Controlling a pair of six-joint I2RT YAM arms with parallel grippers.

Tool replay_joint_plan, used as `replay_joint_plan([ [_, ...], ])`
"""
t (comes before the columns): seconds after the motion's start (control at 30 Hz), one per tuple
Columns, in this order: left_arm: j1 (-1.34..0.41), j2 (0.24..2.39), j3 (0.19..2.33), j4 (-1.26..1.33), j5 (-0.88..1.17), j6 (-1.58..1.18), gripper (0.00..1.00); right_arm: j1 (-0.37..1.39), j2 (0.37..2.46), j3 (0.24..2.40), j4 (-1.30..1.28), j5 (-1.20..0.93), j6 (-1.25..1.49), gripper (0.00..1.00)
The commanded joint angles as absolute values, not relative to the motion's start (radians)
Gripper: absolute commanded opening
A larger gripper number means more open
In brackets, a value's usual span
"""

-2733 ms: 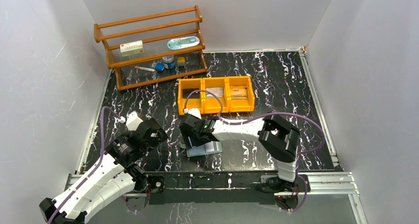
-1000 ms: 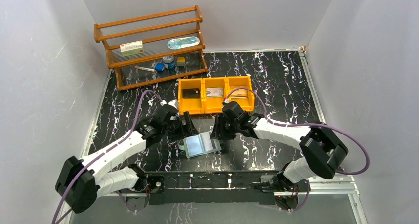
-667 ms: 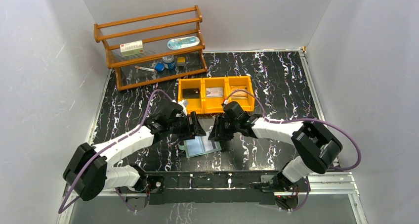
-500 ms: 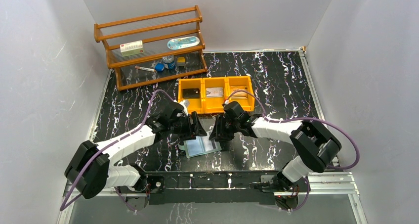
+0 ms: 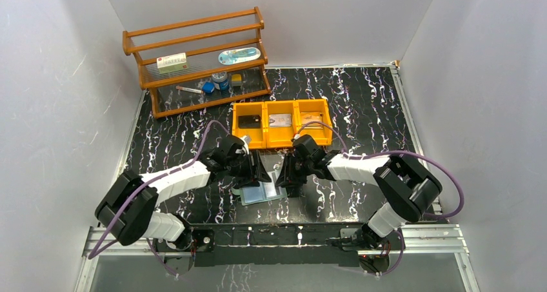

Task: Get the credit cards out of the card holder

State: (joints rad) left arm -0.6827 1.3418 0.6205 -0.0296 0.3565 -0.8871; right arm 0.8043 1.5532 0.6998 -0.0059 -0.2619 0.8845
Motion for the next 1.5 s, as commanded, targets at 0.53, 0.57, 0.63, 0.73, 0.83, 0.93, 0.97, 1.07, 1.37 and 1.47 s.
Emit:
replay_joint_plan([
  [0.53,-0.683,1.355,0.453,0.14,0.348,-1.006,0.39,0.801,1.608,0.64,0.126,-0.36,0.94,0.08],
  [0.57,-0.684,1.351,0.451,0.138,0.347,-1.005,0.38,0.801,1.611,0.643,0.125,-0.361,0.939,0.06],
  [0.63,-0.684,1.345,0.448,0.135,0.345,-1.002,0.37,0.801,1.617,0.646,0.118,-0.358,0.939,0.02],
  [0.73,-0.684,1.34,0.44,0.137,0.347,-0.998,0.33,0.801,1.629,0.645,0.102,-0.344,0.945,0.01],
  [0.83,-0.684,1.331,0.431,0.148,0.35,-1.001,0.26,0.801,1.645,0.646,0.09,-0.339,0.951,0.0],
  [0.93,-0.684,1.314,0.418,0.168,0.349,-1.01,0.21,0.801,1.66,0.645,0.084,-0.335,0.955,0.0],
  [0.97,-0.684,1.307,0.414,0.174,0.349,-1.013,0.19,0.801,1.665,0.647,0.081,-0.335,0.957,0.0],
  [1.07,-0.684,1.285,0.407,0.185,0.345,-1.022,0.17,0.801,1.671,0.651,0.067,-0.328,0.96,0.0],
  [1.37,-0.684,1.218,0.381,0.224,0.336,-1.07,0.31,0.801,1.672,0.661,0.055,-0.323,0.96,0.0],
  [1.47,-0.684,1.221,0.372,0.249,0.343,-1.085,0.26,0.801,1.675,0.66,0.055,-0.325,0.961,0.0],
])
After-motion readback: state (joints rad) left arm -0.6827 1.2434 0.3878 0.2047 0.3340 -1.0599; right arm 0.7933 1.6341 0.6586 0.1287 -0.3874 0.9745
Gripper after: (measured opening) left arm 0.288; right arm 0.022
